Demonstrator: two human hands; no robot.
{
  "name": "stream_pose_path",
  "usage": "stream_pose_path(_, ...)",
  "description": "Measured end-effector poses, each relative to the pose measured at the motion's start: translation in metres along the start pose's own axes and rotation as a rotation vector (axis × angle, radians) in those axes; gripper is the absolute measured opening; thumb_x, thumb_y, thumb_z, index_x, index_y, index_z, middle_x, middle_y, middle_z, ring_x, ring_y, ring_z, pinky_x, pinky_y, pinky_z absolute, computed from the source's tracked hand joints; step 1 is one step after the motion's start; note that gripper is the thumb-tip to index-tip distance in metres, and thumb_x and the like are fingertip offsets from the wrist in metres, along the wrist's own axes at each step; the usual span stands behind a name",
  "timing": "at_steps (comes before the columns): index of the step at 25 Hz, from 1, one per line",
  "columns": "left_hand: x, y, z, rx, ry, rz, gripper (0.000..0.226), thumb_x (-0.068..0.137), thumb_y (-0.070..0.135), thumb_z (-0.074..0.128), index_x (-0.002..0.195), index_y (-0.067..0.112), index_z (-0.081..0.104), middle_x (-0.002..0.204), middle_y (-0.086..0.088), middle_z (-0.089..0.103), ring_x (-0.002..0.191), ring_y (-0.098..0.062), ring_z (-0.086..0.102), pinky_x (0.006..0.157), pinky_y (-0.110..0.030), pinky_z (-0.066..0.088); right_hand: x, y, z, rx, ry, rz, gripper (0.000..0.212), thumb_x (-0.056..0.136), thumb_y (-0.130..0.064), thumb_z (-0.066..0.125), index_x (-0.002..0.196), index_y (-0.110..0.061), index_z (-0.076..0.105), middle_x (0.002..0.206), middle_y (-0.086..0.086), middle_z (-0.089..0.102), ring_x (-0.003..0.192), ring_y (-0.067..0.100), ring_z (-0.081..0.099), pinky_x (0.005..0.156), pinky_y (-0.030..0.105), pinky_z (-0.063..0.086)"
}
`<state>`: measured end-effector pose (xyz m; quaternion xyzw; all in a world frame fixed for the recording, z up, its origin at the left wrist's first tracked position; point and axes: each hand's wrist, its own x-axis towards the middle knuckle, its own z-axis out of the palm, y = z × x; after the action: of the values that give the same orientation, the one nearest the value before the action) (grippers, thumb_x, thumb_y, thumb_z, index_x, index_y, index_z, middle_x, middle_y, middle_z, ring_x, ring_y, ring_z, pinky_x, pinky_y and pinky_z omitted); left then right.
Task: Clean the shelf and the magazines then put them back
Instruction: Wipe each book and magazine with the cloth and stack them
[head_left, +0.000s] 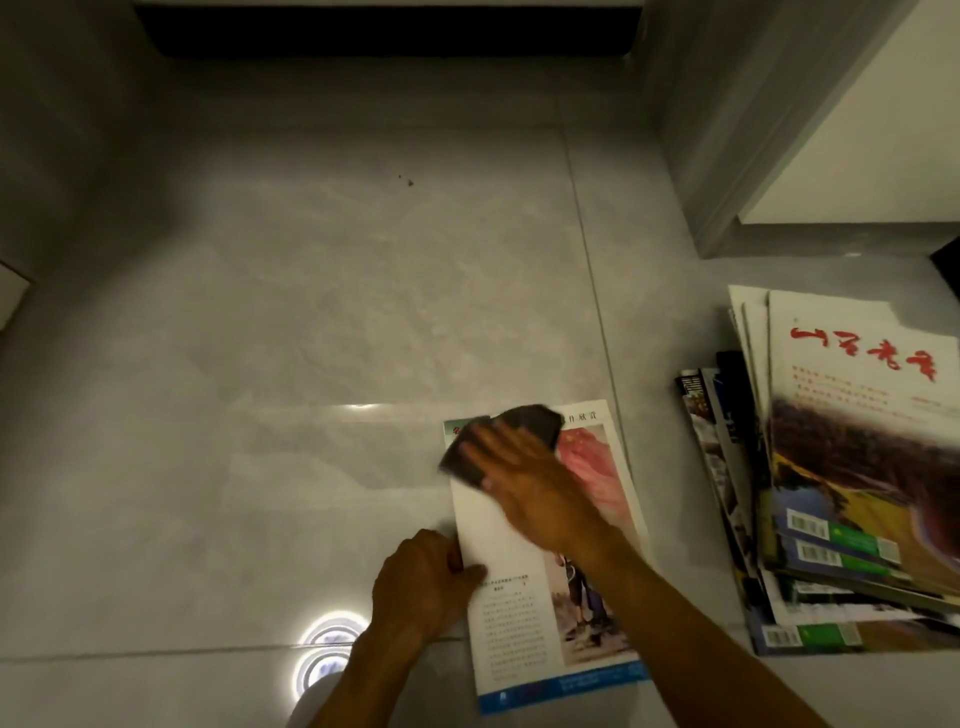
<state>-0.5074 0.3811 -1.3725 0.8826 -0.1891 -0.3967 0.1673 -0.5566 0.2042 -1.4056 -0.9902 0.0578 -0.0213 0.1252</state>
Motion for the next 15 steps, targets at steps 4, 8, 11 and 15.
stream_pose_path(4, -0.005, 0.002, 0.003, -0.009, 0.017, 0.039, 0.025, 0.085, 0.045, 0.068, 0.066, 0.034, 0.055, 0.069, 0.015, 0.063, 0.063, -0.002, 0.062, 0.056, -0.013, 0.046, -0.024, 0.029, -0.001, 0.014, 0.125, 0.687, 0.053, 0.101, -0.034, 0.027, 0.152, -0.018, 0.023, 0.159, 0.012, 0.018, 0.147, 0.031, 0.011, 0.120, 0.049, 0.009)
stream_pose_path(8, -0.004, 0.000, -0.002, -0.210, -0.064, 0.030, 0.022, 0.086, 0.032, 0.071, 0.069, 0.017, 0.067, 0.066, 0.004, 0.070, 0.058, -0.008, 0.066, 0.062, -0.026, 0.057, -0.037, -0.063, 0.021, 0.151, 0.065, 0.252, 0.054, 0.096, -0.029, 0.027, 0.150, -0.022, 0.027, 0.159, 0.005, 0.020, 0.148, 0.028, 0.013, 0.120, 0.048, 0.010)
stream_pose_path(11, -0.006, -0.004, -0.010, -0.313, -0.161, 0.038, 0.019, 0.088, 0.025, 0.069, 0.077, 0.010, 0.071, 0.066, -0.001, 0.072, 0.057, -0.011, 0.067, 0.061, -0.024, 0.056, -0.093, -0.028, 0.015, 0.048, 0.006, 0.051, 0.049, 0.102, -0.036, 0.025, 0.150, -0.027, 0.021, 0.160, -0.002, 0.016, 0.148, 0.022, 0.016, 0.121, 0.043, 0.008)
stream_pose_path(15, -0.004, -0.005, -0.014, -0.292, -0.090, 0.029, 0.022, 0.090, 0.025, 0.067, 0.075, 0.010, 0.071, 0.065, 0.001, 0.072, 0.057, -0.008, 0.067, 0.061, -0.020, 0.053, -0.134, -0.016, 0.009, 0.033, 0.141, 0.662, 0.057, 0.097, -0.035, 0.030, 0.151, -0.017, 0.023, 0.158, 0.010, 0.020, 0.146, 0.031, 0.016, 0.118, 0.051, 0.014)
